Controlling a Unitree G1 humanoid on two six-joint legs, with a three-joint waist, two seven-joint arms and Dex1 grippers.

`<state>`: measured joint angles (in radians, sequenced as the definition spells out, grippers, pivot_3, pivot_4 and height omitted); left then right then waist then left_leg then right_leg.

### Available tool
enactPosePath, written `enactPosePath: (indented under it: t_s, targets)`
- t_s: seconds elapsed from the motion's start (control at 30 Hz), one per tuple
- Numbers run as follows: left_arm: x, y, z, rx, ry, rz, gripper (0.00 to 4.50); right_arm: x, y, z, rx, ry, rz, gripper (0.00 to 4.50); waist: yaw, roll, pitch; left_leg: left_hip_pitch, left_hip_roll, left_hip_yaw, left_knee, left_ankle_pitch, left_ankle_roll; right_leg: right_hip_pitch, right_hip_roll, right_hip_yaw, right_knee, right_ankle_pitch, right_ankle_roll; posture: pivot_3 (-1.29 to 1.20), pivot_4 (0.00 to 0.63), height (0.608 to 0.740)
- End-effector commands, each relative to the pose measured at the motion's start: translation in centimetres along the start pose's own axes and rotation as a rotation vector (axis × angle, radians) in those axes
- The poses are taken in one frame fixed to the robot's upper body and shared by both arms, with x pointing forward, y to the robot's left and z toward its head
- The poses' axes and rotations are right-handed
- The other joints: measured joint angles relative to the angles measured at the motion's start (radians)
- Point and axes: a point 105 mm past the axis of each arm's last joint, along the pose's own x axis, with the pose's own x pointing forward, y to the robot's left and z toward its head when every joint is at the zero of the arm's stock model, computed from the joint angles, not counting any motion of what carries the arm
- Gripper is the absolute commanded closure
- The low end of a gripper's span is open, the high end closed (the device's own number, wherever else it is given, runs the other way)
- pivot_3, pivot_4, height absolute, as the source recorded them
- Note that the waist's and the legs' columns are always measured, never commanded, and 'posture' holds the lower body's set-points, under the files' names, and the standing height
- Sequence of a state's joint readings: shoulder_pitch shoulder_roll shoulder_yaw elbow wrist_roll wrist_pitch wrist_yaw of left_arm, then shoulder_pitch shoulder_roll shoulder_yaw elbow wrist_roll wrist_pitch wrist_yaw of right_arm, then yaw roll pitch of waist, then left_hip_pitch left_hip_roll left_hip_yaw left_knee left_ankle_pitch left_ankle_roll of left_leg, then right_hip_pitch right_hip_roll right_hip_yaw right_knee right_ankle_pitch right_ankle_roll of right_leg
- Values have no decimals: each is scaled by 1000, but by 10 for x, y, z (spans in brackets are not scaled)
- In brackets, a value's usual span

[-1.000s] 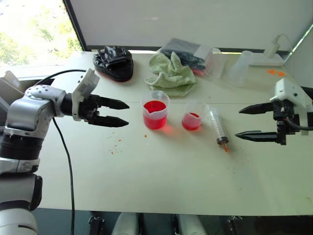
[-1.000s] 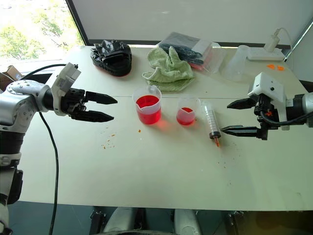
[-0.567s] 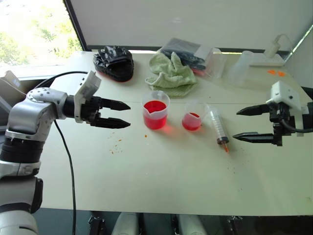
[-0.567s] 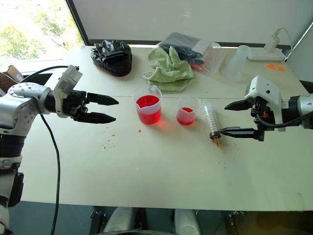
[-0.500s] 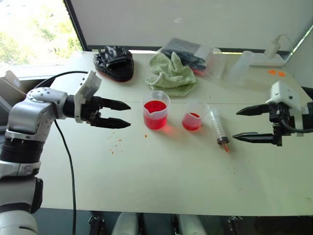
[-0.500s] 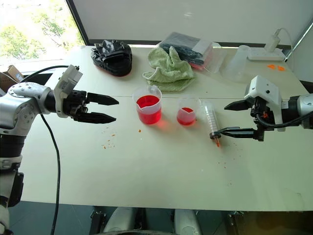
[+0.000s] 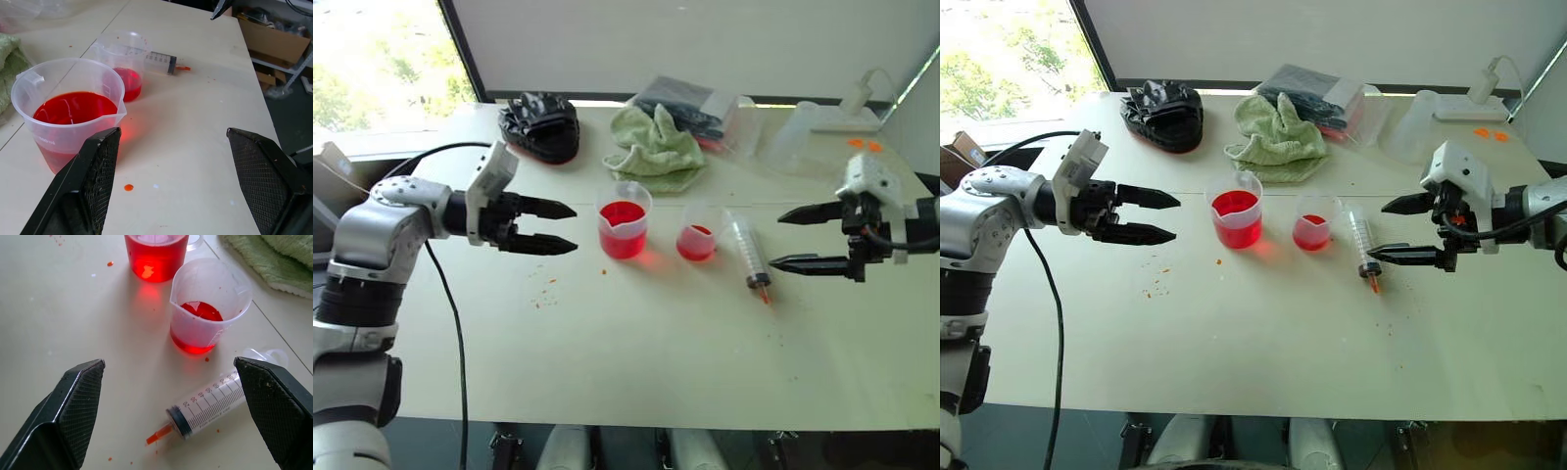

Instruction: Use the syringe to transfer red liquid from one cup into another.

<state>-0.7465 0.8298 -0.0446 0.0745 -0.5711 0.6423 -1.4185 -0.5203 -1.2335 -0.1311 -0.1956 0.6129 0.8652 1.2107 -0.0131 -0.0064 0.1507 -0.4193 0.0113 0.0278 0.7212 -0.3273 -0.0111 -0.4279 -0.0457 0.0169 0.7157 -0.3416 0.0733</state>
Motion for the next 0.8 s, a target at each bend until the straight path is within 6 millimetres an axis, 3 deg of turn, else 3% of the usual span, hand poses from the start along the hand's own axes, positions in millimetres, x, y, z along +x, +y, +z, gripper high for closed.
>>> enactPosePath:
  t_s: [0.03,0.33,0.57,0.8]
  targets:
    - [-4,1,8,42,-23,22,869,-3,-3,6,54,25,-42,73,0,0,0,0,0,0,0,0,0,0,0,0,0,0,0,0,150,711]
    - [-1,6,11,52,-52,48,869,27,-30,-4,366,159,-193,73,-2,0,0,0,0,0,0,0,0,-1,0,0,0,0,0,0,150,711]
    - [2,7,10,52,-77,61,869,56,-55,-29,579,301,-348,73,-1,0,0,-1,0,0,0,0,0,-2,0,0,1,0,0,0,150,711]
    - [1,6,9,51,-89,86,869,70,-71,-27,751,376,-428,73,-6,0,0,-4,0,1,-1,1,-1,-5,0,0,2,0,0,0,150,711]
